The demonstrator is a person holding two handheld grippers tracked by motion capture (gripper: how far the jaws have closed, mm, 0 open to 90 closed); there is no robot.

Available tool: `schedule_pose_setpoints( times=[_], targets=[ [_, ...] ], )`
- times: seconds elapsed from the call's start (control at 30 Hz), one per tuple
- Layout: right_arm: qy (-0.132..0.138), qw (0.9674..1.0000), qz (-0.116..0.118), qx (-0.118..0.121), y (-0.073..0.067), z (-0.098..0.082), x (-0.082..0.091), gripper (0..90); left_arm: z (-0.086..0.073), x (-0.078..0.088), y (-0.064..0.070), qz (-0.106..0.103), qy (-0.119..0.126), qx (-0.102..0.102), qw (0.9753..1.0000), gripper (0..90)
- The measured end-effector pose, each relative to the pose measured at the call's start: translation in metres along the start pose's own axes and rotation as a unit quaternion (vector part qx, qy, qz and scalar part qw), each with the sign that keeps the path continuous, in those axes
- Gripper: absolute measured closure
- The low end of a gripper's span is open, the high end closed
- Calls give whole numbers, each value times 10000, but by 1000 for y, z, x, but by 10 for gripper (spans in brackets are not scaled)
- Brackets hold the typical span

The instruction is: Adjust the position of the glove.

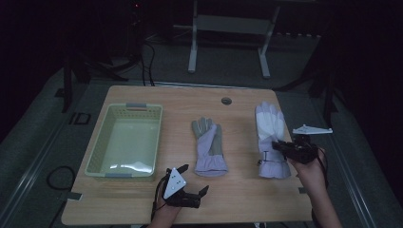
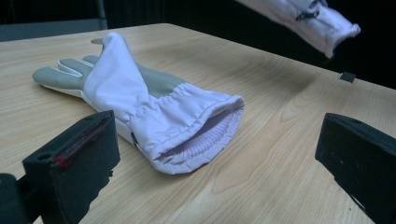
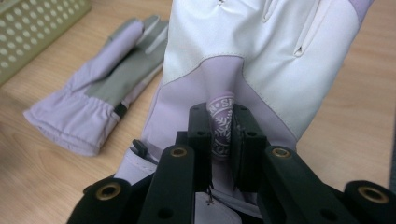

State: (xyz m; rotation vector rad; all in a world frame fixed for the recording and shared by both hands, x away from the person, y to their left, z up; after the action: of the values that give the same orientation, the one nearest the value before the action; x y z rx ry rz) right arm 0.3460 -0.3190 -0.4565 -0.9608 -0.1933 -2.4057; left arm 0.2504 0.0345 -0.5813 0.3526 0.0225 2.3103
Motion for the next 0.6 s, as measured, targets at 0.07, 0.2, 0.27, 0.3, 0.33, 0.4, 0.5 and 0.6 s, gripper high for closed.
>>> schedule_pose_setpoints(
  times=[0.07, 0.2, 0.27, 0.3, 0.33, 0.4, 0.5, 0.6],
  targets=[
    [-106, 9999, -20, 33, 0, -7, -7, 802, 0, 0, 0, -1, 3, 4, 10000, 0],
    [-298, 9996, -4, -11, 0, -19, -28, 801, 0, 0, 0, -7, -3, -6, 10000, 0],
    [-359, 9993, -40, -38, 2, -22, -39, 801, 0, 0, 0, -10, -3, -8, 10000, 0],
    [-403, 9992, -28, -22, 2, -23, -45, 800, 0, 0, 1, -10, -4, -9, 10000, 0],
    [-423, 9991, -40, -51, 2, -23, -50, 799, 0, 0, 0, -10, -6, -12, 10000, 0],
    [-469, 9989, -34, -34, 3, -24, -61, 798, 0, 0, 0, -10, -4, -9, 10000, 0],
    [-565, 9984, -56, -18, 3, -23, -74, 794, 0, 0, 1, -14, -1, -12, 10000, 0],
    [-649, 9978, -120, 5, 5, -22, -85, 789, 0, 0, 1, -19, 1, -8, 10000, 0]
  ],
)
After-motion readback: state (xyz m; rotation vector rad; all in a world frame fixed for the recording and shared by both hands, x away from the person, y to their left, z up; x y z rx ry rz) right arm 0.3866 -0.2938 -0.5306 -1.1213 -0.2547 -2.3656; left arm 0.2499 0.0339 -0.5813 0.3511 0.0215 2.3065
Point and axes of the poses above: each handheld gripper's, and its own axes: x roughly backward along the jaws, z roughly out of its top, y roughly to its right, the point moved 3 cm from there along -x, roughly forward along the jaws, and after that the axes turned 2 degrees about x, right-handed, at the moved point
